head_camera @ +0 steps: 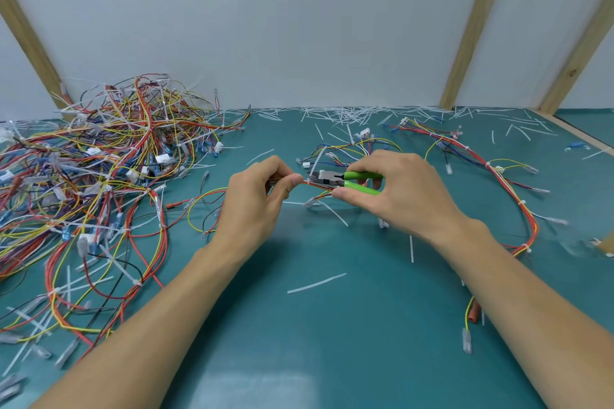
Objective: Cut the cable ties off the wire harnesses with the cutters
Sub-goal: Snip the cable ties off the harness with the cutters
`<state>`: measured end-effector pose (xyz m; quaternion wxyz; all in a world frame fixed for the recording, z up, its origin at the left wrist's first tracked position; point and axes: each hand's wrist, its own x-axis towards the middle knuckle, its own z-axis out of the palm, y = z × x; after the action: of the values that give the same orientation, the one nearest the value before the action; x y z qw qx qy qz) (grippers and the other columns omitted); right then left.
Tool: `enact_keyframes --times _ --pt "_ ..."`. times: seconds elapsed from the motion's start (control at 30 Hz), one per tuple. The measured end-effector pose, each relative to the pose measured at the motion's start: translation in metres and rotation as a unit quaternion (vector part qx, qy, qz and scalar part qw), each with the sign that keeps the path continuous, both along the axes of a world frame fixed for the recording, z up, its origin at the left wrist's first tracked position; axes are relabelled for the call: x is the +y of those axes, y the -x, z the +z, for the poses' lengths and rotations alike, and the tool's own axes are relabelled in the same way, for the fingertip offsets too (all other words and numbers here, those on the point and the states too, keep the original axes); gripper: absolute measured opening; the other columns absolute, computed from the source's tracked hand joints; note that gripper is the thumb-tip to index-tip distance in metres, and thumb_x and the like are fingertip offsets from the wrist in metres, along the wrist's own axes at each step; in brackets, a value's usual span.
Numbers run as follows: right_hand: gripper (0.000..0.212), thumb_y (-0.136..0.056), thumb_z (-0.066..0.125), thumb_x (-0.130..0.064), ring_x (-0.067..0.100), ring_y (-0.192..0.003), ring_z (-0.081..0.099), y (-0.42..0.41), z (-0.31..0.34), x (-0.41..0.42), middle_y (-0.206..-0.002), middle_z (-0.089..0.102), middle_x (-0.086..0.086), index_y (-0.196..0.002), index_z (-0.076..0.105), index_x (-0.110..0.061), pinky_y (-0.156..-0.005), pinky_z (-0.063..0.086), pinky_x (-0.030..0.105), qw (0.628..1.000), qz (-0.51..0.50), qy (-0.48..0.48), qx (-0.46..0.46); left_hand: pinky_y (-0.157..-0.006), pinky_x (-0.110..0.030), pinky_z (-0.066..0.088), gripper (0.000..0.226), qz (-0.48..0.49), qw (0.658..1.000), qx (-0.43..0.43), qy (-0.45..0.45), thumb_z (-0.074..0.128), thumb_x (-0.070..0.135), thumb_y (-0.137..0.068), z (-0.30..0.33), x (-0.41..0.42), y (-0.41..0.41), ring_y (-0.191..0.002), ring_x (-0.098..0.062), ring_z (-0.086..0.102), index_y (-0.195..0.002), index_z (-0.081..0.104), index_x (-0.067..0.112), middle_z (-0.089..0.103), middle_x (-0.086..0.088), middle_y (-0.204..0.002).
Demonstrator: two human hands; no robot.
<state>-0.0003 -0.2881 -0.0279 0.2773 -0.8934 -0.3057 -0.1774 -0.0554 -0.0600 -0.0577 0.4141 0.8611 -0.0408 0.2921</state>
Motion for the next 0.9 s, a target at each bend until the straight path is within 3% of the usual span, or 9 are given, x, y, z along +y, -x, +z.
enact_keyframes --times 0.23,0.5,0.9 --pt "0.035 -0.081 0.069 -0.07 0.009 -0.068 0.052 -0.0029 -0.0033 -0.0004 -0.073 0.063 -0.012 -0.084 0.075 -0.036 -0.062 0.042 0.033 1.0 0.005 0.004 0.006 -0.056 -0.016 0.03 0.015 0.005 1.0 -0.014 -0.019 0.069 0.028 -0.095 0.0008 -0.0012 0.002 -0.059 -0.001 0.047 -0.081 0.064 0.024 0.057 0.028 -0.066" --pt "0.033 -0.081 0.069 -0.067 0.014 -0.058 0.047 -0.0025 -0.0045 0.0004 -0.058 0.057 -0.008 -0.072 0.071 -0.036 -0.055 0.037 0.032 0.998 0.023 -0.003 0.05 -0.066 -0.037 0.043 0.013 0.002 0.999 -0.037 -0.027 0.069 0.026 -0.094 0.0007 -0.0012 0.0026 -0.068 -0.016 0.053 -0.083 0.064 0.029 0.06 0.031 -0.076" --pt "0.036 -0.082 0.069 -0.066 0.015 -0.057 0.041 0.0 -0.0031 0.002 -0.058 0.056 0.0 -0.073 0.075 -0.031 -0.054 0.036 0.031 0.996 0.015 -0.01 0.082 -0.065 -0.034 0.041 0.011 -0.001 0.998 -0.053 -0.024 0.069 0.026 -0.094 -0.001 0.0007 0.0007 -0.068 -0.009 0.053 -0.084 0.066 0.025 0.06 0.029 -0.075"
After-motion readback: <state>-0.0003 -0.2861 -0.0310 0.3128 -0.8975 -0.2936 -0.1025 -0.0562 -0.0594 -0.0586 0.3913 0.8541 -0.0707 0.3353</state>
